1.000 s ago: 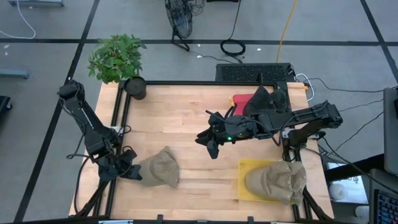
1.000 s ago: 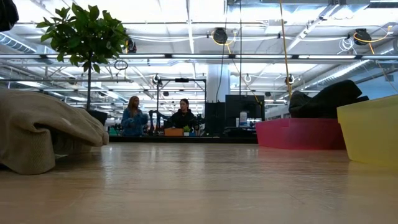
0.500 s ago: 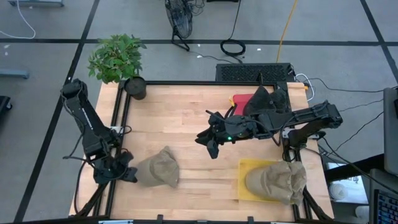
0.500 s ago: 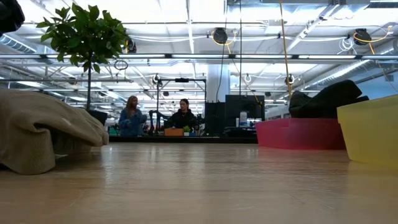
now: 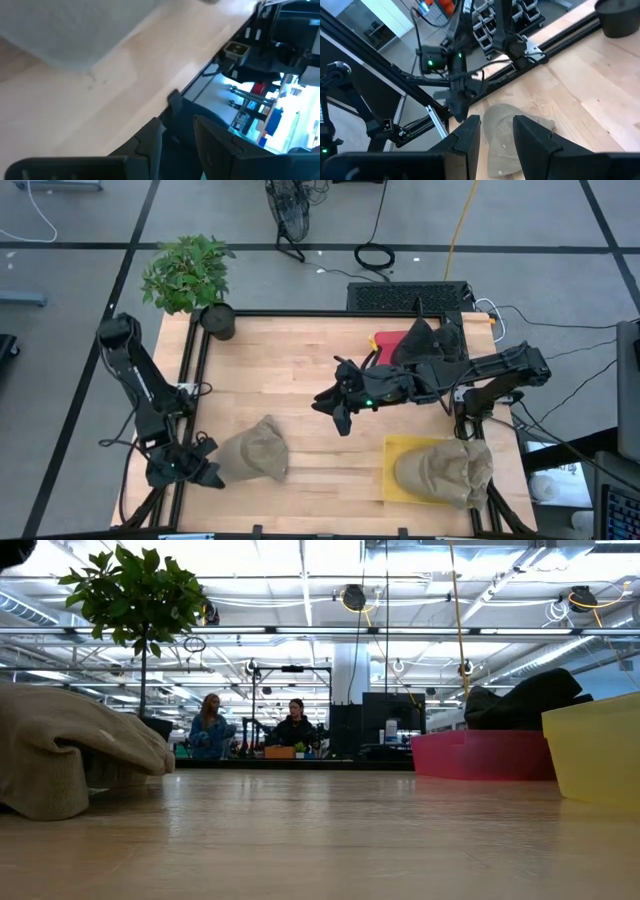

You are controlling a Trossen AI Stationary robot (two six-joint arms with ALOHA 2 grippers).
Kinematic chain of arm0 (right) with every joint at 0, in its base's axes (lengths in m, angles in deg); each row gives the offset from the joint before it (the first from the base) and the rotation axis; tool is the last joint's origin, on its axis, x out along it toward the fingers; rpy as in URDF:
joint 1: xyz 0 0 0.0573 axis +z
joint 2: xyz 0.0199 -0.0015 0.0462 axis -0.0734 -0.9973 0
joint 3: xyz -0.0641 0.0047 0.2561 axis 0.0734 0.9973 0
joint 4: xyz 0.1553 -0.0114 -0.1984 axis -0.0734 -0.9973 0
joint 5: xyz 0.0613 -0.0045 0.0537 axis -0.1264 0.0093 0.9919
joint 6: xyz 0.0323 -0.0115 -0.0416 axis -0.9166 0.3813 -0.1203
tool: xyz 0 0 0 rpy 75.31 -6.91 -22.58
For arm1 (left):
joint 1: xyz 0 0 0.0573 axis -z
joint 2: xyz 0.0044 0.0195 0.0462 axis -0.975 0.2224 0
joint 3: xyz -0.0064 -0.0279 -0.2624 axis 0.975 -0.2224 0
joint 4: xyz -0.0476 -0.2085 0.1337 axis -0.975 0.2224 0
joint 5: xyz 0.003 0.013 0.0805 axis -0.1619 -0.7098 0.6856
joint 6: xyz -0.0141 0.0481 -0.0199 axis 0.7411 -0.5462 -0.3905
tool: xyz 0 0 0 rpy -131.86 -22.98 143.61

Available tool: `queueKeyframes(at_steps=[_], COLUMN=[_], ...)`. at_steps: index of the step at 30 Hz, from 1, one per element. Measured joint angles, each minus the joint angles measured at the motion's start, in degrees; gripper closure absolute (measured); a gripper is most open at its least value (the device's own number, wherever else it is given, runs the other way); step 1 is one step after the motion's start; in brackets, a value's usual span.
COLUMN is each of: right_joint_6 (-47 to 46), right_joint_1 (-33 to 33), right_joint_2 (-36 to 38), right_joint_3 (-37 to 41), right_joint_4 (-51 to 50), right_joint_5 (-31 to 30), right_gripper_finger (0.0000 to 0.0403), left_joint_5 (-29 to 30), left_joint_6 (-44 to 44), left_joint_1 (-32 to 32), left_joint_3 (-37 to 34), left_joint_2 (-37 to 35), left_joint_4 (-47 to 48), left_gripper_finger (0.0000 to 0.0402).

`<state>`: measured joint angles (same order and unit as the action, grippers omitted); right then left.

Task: Pick & Place hat
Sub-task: Put the brown cap into the yellow bin

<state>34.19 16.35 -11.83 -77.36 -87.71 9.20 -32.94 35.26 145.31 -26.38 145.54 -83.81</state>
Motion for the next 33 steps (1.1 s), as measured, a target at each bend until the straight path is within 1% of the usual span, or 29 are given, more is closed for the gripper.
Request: queueKeyframes(at_steps=[4, 7, 9, 11, 15, 17, 27, 33], right_joint_6=[0.53, 0.53, 0.53, 0.53, 0.7, 0.73, 1.55, 2.46], right_joint_1=[0.02, 0.06, 0.3, 0.34, 0.97, 1.35, 2.21, 2.22], right_joint_2=[0.0, -0.02, -0.02, -0.02, 0.09, 0.25, 1.38, 2.43], right_joint_3=[-0.02, -0.01, 0.0, 0.0, -0.01, -0.01, 0.0, 0.0], right_joint_4=[0.56, 0.44, 0.47, 0.66, 1.89, 2.34, 4.38, 4.42], right_joint_5=[0.02, 0.14, 0.13, 0.18, 0.2, 0.17, -0.26, -1.55], right_gripper_finger=[0.03, 0.03, 0.03, 0.03, 0.03, 0.03, 0.03, 0.03], left_joint_5=[-0.96, -2.05, -2.67, -2.39, 6.29, 7.71, 8.21, 6.21], left_joint_6=[5.25, 10.29, 11.46, 11.17, 10.33, 10.23, 10.54, 10.99], left_joint_1=[2.14, 3.94, 3.99, 3.52, 3.1, 2.41, 1.6, 0.54], left_joint_3=[0.0, -0.01, 0.0, 0.02, 0.0, 0.0, 0.0, 0.0], left_joint_2=[4.06, 5.76, 6.11, 6.41, 6.63, 6.63, 6.61, 6.57], left_joint_4=[-0.81, 1.4, 3.46, 6.79, 14.14, 15.12, 17.36, 20.37], left_gripper_finger=[0.0286, 0.0286, 0.0286, 0.0286, 0.0286, 0.0286, 0.0286, 0.0286])
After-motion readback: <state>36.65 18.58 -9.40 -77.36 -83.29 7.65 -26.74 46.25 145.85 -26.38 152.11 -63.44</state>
